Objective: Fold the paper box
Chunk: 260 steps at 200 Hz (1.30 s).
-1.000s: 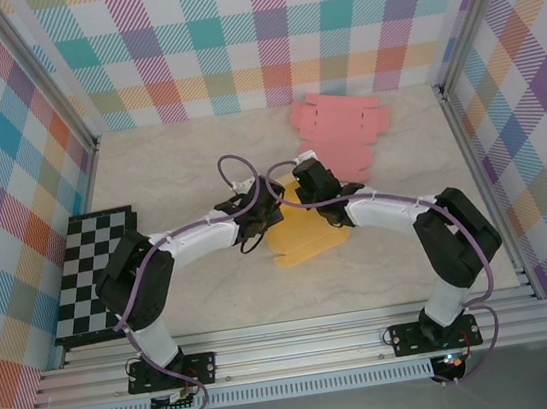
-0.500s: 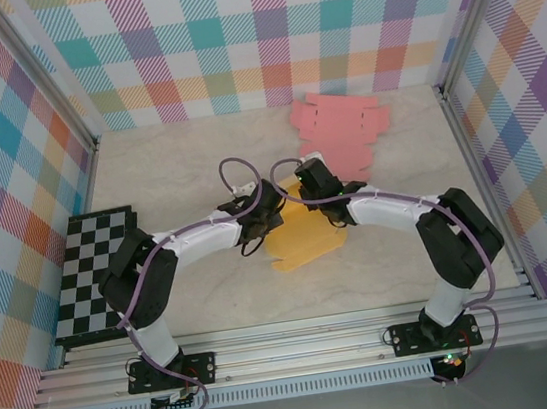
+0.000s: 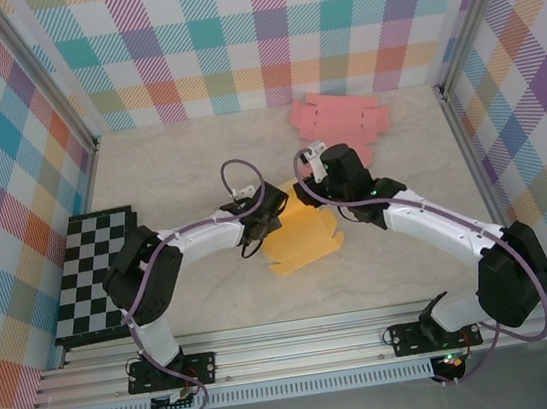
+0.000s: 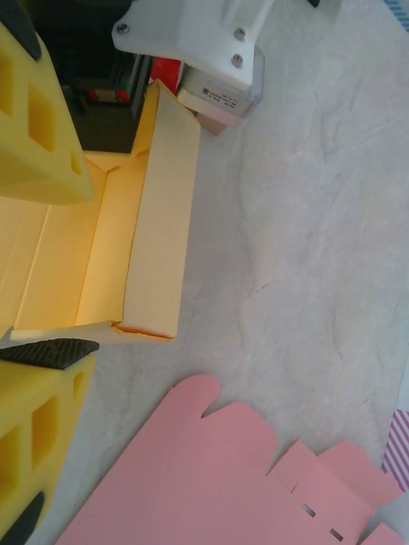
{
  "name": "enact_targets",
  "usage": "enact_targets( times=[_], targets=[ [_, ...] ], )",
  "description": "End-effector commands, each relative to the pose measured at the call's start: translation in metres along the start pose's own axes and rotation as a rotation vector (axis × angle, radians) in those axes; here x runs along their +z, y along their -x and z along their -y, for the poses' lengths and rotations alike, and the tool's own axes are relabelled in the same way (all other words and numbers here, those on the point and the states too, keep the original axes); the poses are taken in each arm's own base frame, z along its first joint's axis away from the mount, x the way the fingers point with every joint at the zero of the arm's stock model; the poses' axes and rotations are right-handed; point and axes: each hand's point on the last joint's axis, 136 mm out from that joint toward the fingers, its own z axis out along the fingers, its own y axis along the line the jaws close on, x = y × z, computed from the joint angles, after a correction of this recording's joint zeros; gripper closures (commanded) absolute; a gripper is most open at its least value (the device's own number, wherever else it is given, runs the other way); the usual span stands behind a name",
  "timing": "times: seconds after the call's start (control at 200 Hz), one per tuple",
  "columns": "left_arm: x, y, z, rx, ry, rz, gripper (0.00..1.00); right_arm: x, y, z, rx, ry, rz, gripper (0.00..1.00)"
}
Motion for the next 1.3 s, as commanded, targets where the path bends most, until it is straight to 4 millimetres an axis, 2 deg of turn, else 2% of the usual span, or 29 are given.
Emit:
enact_targets(
  times=[0.0,0.11,0.34,0.585,0.685,0.81,0.89,1.1,1.21,1.295],
  targets=[
    [-0.002,0.007,-0.002,0.058,0.002,0.044,1.00,-0.001,-0.013,0.005,0.068,0.058,-0.081,0.56],
    [-0.005,0.011,-0.008,0.092,0.028,0.065,1.00,0.006,-0.017,0.008,0.073,0.060,-0.109,0.61],
    [-0.005,0.008,-0.008,0.098,0.068,0.021,1.00,0.028,-0.042,0.005,-0.022,0.100,-0.045,0.62],
    [0.002,-0.003,-0.003,0.085,0.078,-0.052,1.00,0.055,-0.052,0.016,-0.066,0.038,-0.041,0.63],
    [0.003,-0.004,-0.003,0.073,0.077,-0.056,1.00,0.068,-0.057,0.026,-0.078,-0.036,-0.064,0.65],
    [0.002,-0.003,-0.001,0.065,0.073,-0.059,1.00,0.077,-0.058,0.042,-0.071,-0.128,-0.058,0.76],
    [0.001,-0.004,0.001,0.060,0.065,-0.063,1.00,0.079,-0.057,0.047,-0.064,-0.173,-0.040,0.78],
    [0.002,-0.006,0.001,0.054,0.060,-0.074,1.00,0.085,-0.053,0.045,-0.066,-0.235,-0.009,0.79],
    [0.002,-0.007,0.000,0.054,0.065,-0.076,1.00,0.088,-0.053,0.045,-0.059,-0.266,-0.008,0.87],
    [0.002,-0.007,0.000,0.052,0.064,-0.076,1.00,0.088,-0.052,0.046,-0.046,-0.278,0.000,0.87]
  ],
)
